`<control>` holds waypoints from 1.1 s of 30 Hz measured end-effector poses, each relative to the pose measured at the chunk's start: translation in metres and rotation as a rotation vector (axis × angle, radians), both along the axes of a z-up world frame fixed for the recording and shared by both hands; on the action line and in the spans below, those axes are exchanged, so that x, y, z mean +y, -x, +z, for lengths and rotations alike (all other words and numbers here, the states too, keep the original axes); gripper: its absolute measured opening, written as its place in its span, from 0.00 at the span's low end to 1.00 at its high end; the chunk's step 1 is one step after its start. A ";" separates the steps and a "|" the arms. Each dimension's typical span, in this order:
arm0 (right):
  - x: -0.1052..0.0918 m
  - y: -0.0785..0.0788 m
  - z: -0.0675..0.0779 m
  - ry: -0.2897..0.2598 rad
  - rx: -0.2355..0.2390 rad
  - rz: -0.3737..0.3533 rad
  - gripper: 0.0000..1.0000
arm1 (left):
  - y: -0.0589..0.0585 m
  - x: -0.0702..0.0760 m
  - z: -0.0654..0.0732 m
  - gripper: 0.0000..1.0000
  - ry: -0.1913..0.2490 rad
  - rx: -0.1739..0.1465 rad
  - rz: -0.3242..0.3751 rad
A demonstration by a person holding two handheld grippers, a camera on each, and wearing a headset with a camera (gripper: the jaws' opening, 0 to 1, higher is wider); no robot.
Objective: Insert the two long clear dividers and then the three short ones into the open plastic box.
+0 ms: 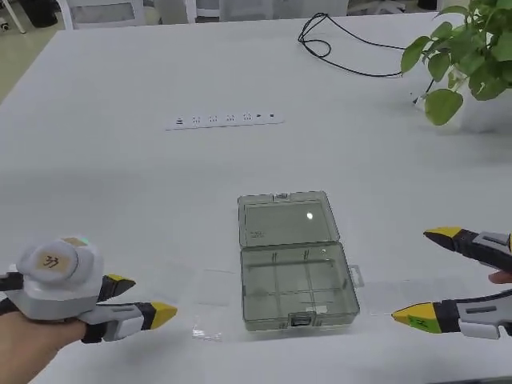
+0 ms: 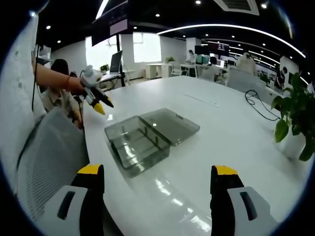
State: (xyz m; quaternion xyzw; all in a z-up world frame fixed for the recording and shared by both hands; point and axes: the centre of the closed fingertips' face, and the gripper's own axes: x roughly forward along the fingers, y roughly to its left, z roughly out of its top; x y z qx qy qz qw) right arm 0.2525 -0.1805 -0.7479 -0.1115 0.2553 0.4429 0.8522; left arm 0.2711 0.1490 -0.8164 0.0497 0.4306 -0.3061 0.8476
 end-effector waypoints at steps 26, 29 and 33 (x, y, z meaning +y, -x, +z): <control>0.002 -0.001 -0.001 -0.007 0.004 0.002 0.89 | 0.004 0.005 -0.028 0.43 -0.180 0.108 0.043; 0.002 -0.001 -0.002 -0.009 0.004 0.001 0.89 | 0.003 0.006 -0.031 0.43 -0.192 0.102 0.038; 0.002 0.000 -0.004 -0.010 0.009 0.001 0.89 | 0.001 0.009 -0.032 0.41 -0.209 0.103 0.046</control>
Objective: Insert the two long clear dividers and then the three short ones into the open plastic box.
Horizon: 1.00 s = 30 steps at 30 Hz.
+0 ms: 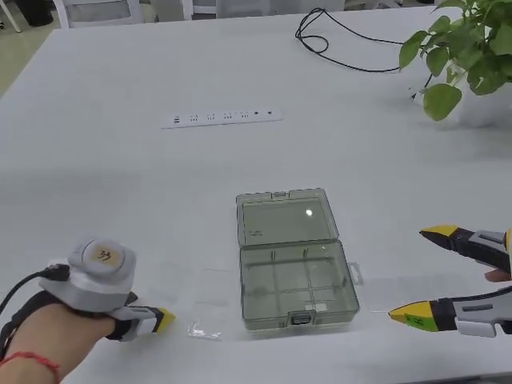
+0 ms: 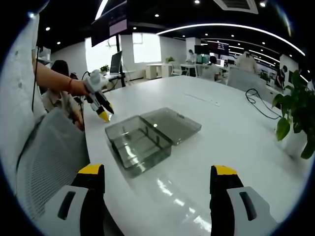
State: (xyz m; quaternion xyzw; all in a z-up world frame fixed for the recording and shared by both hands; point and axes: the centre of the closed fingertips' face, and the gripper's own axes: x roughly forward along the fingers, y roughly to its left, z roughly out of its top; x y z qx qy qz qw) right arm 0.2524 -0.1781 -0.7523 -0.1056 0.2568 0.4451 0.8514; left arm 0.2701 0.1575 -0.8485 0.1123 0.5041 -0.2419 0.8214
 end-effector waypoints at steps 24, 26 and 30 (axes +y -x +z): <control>0.001 0.002 -0.001 -0.010 -0.001 -0.012 0.89 | 0.000 0.004 -0.002 0.32 -0.083 0.029 -0.042; 0.000 0.003 -0.001 -0.009 -0.002 -0.013 0.89 | -0.001 0.004 -0.003 0.32 -0.085 0.035 -0.042; 0.000 0.003 0.000 -0.010 -0.004 -0.014 0.89 | 0.000 0.003 -0.002 0.32 -0.089 0.043 -0.048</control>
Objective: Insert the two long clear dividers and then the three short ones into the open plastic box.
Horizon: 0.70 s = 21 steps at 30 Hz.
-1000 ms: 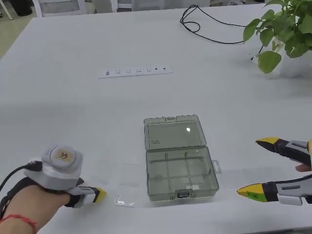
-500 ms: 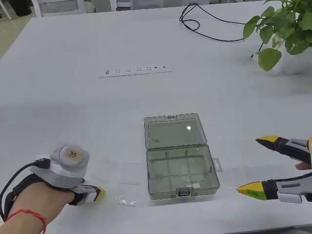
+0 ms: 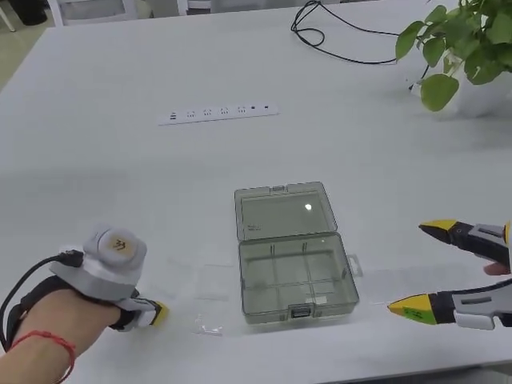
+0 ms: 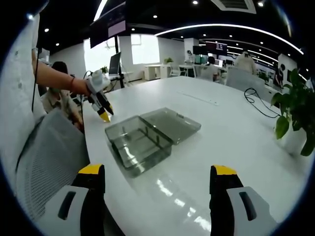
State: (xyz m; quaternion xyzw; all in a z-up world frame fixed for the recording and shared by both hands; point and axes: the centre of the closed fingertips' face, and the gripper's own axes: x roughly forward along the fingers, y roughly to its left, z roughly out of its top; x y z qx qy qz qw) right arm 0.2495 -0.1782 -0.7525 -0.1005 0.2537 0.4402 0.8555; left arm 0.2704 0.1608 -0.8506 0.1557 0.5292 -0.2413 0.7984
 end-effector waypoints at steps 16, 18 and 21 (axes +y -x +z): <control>0.001 0.003 -0.001 0.001 0.004 -0.001 0.88 | 0.006 -0.005 0.004 0.31 0.032 0.046 -0.013; 0.001 0.003 -0.001 0.001 0.004 -0.001 0.88 | 0.007 -0.006 0.006 0.31 0.041 0.051 -0.009; 0.002 0.004 -0.001 0.002 0.005 0.000 0.88 | 0.009 -0.007 0.007 0.31 0.050 0.055 -0.006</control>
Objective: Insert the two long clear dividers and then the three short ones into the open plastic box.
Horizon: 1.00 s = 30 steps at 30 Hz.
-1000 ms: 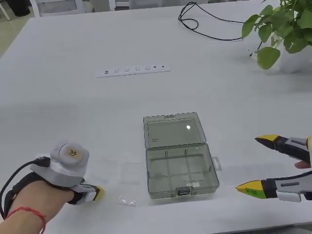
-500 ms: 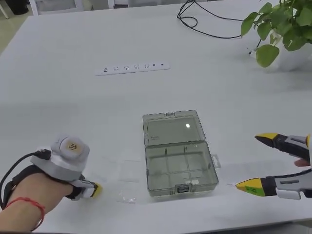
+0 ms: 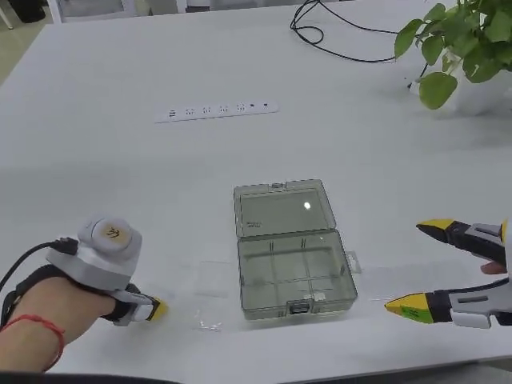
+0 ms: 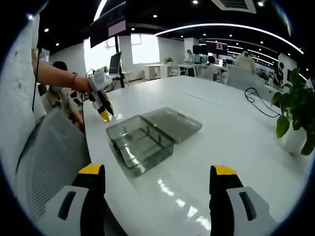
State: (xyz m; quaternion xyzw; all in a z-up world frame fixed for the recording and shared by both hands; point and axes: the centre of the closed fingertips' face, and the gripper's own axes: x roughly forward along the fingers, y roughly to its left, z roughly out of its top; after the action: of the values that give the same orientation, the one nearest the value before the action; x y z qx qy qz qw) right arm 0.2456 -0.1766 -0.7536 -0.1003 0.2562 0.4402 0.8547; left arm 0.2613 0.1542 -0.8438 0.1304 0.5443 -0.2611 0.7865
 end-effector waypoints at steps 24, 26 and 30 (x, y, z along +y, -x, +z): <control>0.016 -0.004 0.014 -0.015 0.002 0.013 0.83 | 0.003 -0.015 0.026 0.30 0.254 -0.033 0.184; 0.019 -0.005 0.017 -0.019 -0.001 0.016 0.83 | 0.002 -0.019 0.030 0.30 0.280 -0.043 0.189; 0.024 -0.007 0.023 -0.038 0.000 0.012 0.81 | 0.000 -0.026 0.038 0.30 0.314 -0.061 0.193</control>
State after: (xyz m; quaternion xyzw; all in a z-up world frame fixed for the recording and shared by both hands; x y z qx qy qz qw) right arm 0.2528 -0.1531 -0.7309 -0.0859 0.2471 0.4501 0.8538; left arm 0.2613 0.1284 -0.8060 -0.0391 0.4829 -0.2622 0.8346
